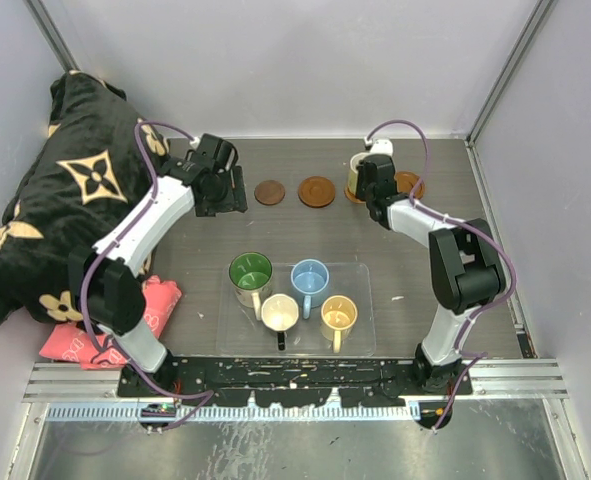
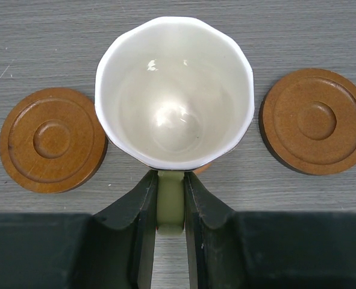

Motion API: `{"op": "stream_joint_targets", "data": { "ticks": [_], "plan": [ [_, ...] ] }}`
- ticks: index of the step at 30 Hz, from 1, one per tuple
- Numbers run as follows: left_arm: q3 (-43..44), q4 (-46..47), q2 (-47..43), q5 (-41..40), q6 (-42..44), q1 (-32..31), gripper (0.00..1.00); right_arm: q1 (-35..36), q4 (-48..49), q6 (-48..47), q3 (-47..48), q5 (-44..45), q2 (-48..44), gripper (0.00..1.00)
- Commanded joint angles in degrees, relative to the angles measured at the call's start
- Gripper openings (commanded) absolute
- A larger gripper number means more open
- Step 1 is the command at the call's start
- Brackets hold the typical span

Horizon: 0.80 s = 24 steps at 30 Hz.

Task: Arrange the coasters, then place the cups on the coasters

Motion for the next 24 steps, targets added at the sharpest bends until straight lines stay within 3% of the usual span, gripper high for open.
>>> {"op": "stream_joint_targets", "data": {
  "ticks": [1,24],
  "plan": [
    [2.83,0.00,0.33,-0.43,1.14,-0.24,0.71,-0.22,8.96,-0.16,3.98,0.11,-1.31,0.00],
    [2.32,0.05,-0.09,-0.31,1.23,-0.29,0.72,-0.22,11.74,-0.92,0.05,0.56,-1.13,0.01]
  ]
}}
